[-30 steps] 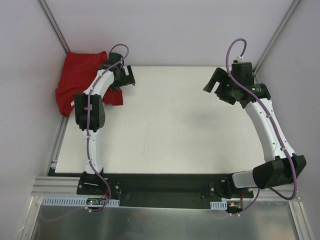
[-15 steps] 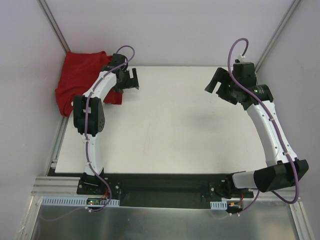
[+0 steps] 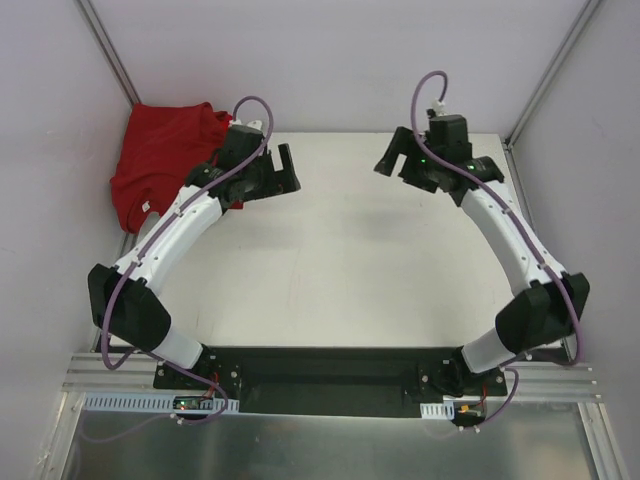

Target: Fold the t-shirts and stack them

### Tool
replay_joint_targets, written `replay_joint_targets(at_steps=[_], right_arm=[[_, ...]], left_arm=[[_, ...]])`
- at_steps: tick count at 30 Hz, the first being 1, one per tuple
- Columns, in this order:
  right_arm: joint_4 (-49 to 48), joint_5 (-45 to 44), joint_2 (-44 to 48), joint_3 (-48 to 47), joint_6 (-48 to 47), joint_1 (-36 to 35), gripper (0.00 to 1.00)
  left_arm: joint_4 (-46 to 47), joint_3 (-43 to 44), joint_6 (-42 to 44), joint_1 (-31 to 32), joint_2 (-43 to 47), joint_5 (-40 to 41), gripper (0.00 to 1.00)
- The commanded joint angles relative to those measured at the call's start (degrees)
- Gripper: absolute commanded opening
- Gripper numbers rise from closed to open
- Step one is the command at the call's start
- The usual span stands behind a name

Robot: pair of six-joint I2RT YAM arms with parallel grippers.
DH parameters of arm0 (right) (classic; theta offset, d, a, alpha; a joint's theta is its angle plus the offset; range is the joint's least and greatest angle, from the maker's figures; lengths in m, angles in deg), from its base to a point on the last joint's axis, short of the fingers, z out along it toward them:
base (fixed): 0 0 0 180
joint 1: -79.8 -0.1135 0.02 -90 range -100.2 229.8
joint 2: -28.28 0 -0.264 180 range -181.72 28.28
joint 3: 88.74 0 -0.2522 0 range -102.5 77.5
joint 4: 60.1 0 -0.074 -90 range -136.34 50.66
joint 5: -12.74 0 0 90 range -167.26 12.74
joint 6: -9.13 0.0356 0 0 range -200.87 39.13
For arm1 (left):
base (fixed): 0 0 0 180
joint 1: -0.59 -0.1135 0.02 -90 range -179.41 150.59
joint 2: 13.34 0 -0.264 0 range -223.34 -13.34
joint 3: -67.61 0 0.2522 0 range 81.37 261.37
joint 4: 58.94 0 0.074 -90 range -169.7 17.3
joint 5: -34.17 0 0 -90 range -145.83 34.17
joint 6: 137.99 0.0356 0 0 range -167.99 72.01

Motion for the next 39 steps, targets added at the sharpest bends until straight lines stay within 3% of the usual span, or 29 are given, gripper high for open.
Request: replay_joint_targets(at_steps=[1, 6, 11, 15, 24, 29, 34, 39], right_arm=[[-2.77, 2.91, -6.47, -5.94, 0.38, -4.82, 0.96], [-3.29, 3.35, -7.54, -6.74, 1.52, -5.97, 0.96], [-7.07, 5.02, -7.53, -4.27, -0.76, -6.06, 0.96], [-6.9, 5.82, -7.89, -5.85, -3.83, -6.06, 0.96], [-6.9, -1.9, -1.48, -6.13, -10.16, -7.11, 0.96], [-1.81, -2.45, 2.39, -5.86, -10.17, -3.35, 0.96], [-1.02, 0.11, 7.05, -1.55, -10.51, 0.79, 0.96], [0.04, -1.3, 10.04, 1.35, -10.69, 2.03, 0.96]], left_arm=[[0.57, -8.18, -6.79, -0.62, 1.35, 3.48, 0.98], [0.67, -7.57, -8.54, -2.11, -0.05, 2.59, 0.98], [2.95, -6.88, -8.21, -4.58, -2.07, 10.49, 0.98], [3.13, -4.94, -10.21, -4.67, -3.66, 8.14, 0.98], [4.27, -3.98, -15.76, -4.76, -3.31, 7.95, 0.98], [4.27, -4.49, -17.77, -13.95, -0.59, 3.91, 0.98], [3.92, -2.91, -15.14, -17.23, 3.54, 4.08, 0.98], [3.48, -10.8, -21.47, -27.23, 13.01, 0.91, 0.98]])
